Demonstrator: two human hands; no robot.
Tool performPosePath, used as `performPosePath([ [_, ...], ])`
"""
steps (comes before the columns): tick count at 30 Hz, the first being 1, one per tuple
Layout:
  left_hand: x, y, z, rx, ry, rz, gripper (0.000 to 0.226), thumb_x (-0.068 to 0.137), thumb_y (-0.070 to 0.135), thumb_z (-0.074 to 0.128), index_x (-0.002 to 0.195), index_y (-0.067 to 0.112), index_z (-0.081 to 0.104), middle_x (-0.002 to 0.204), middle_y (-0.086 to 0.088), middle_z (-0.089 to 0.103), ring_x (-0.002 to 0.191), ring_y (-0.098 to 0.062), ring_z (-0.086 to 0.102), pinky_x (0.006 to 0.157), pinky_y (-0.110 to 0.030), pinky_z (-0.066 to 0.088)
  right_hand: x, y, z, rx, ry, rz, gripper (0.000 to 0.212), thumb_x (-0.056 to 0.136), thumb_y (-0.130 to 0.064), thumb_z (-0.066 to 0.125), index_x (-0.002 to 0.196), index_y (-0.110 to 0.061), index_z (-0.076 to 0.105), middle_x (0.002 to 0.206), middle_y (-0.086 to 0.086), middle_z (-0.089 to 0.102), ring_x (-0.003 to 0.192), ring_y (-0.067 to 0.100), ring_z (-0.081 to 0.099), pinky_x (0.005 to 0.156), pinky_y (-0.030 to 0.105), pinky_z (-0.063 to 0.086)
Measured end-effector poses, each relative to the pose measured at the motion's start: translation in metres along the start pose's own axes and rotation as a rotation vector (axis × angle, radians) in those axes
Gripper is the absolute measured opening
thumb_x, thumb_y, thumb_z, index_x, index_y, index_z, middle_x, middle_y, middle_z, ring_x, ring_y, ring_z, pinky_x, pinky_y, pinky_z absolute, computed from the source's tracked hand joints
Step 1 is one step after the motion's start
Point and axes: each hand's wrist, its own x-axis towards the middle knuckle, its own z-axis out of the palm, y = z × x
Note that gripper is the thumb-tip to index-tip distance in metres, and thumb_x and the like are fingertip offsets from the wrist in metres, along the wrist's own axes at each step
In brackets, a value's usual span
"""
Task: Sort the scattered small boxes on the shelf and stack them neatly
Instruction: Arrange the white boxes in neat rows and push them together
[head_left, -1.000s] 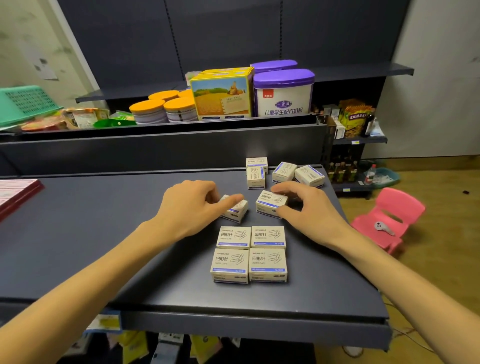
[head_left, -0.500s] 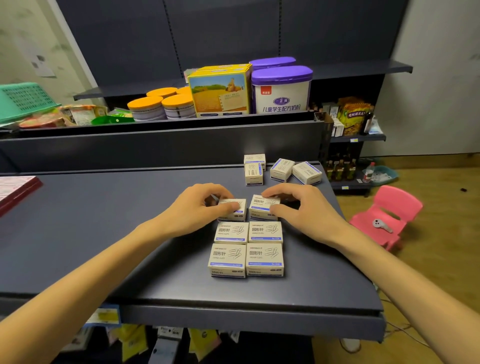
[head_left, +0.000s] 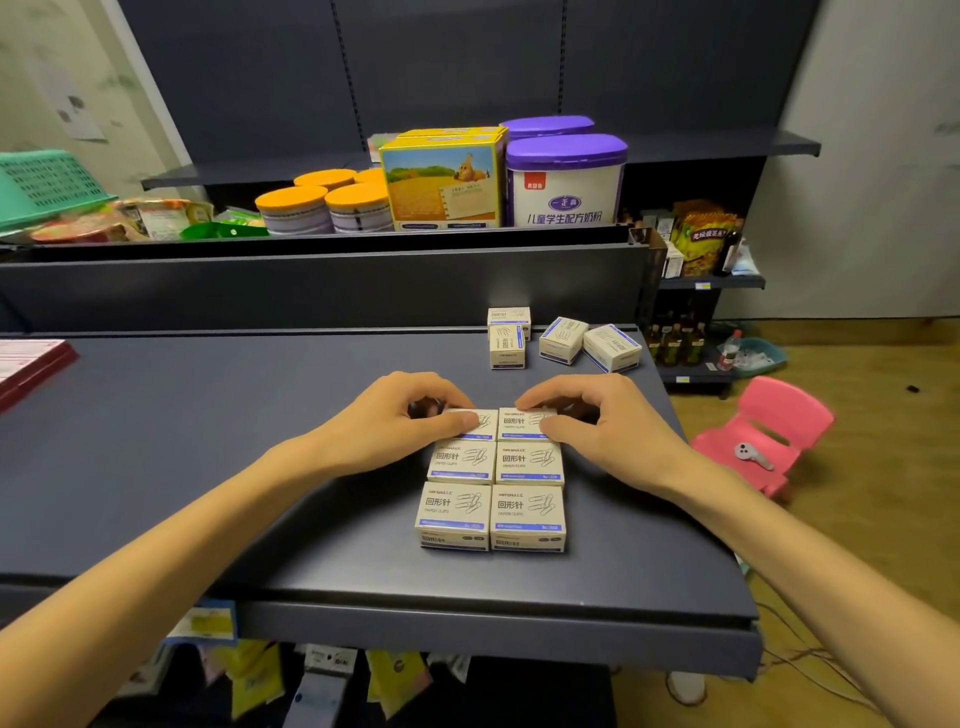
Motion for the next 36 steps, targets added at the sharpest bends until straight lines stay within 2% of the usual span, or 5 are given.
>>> performPosePath([
  [6, 0.002, 0.005, -0.007, 0.003, -0.092, 0.001, 0.034, 0.084, 0.057, 0.059, 0.101, 0.032, 0.073, 0.096, 0.018, 0.074, 0.094, -0.007, 0.069, 0.077, -0.02, 0.055, 0.003, 0.0, 0.001, 0.033, 0.04, 0.015, 0.023, 0.092, -0.011, 0.065, 0.11, -0.023, 0.074, 0.1, -0.012, 0.074, 0.093, 0.003, 0.067, 0.077, 0.019, 0.055],
  [9, 0.014, 0.003, -0.014, -0.002, 0.023, 0.02, 0.039, 0.088, 0.059, 0.057, 0.103, 0.029, 0.076, 0.098, 0.015, 0.075, 0.094, -0.009, 0.069, 0.082, -0.024, 0.055, 0.01, 0.007, -0.007, -0.105, 0.311, -0.037, 0.021, 0.09, -0.012, 0.067, 0.105, -0.024, 0.075, 0.094, -0.013, 0.07, 0.082, 0.001, 0.062, 0.071, 0.013, 0.046],
  [13, 0.048, -0.003, -0.016, 0.093, 0.214, 0.076, 0.019, 0.095, 0.041, 0.064, 0.107, 0.028, 0.072, 0.105, 0.013, 0.07, 0.093, -0.007, 0.065, 0.081, -0.027, 0.052, 0.027, 0.022, -0.035, -0.319, 0.569, 0.004, 0.028, 0.085, -0.023, 0.069, 0.114, -0.024, 0.069, 0.113, -0.005, 0.066, 0.099, 0.016, 0.062, 0.083, 0.036, 0.052],
  [23, 0.109, 0.028, 0.002, 0.522, 0.103, 0.242, 0.054, 0.093, 0.054, 0.06, 0.14, 0.028, 0.054, 0.149, 0.005, 0.051, 0.135, -0.017, 0.047, 0.108, -0.041, 0.045, 0.059, 0.04, -0.049, -0.413, 0.256, 0.313, 0.1, 0.073, -0.046, 0.082, 0.152, -0.012, 0.031, 0.15, 0.01, 0.045, 0.135, 0.028, 0.045, 0.107, 0.044, 0.043],
  [36, 0.136, 0.049, 0.026, 0.539, -0.017, 0.222, 0.061, 0.083, 0.044, 0.071, 0.138, 0.027, 0.054, 0.132, 0.001, 0.064, 0.115, -0.019, 0.059, 0.091, -0.037, 0.053, 0.014, 0.051, -0.063, -0.388, 0.321, 0.213, 0.062, 0.079, -0.035, 0.077, 0.136, -0.025, 0.055, 0.128, -0.007, 0.066, 0.115, 0.016, 0.06, 0.093, 0.04, 0.053],
])
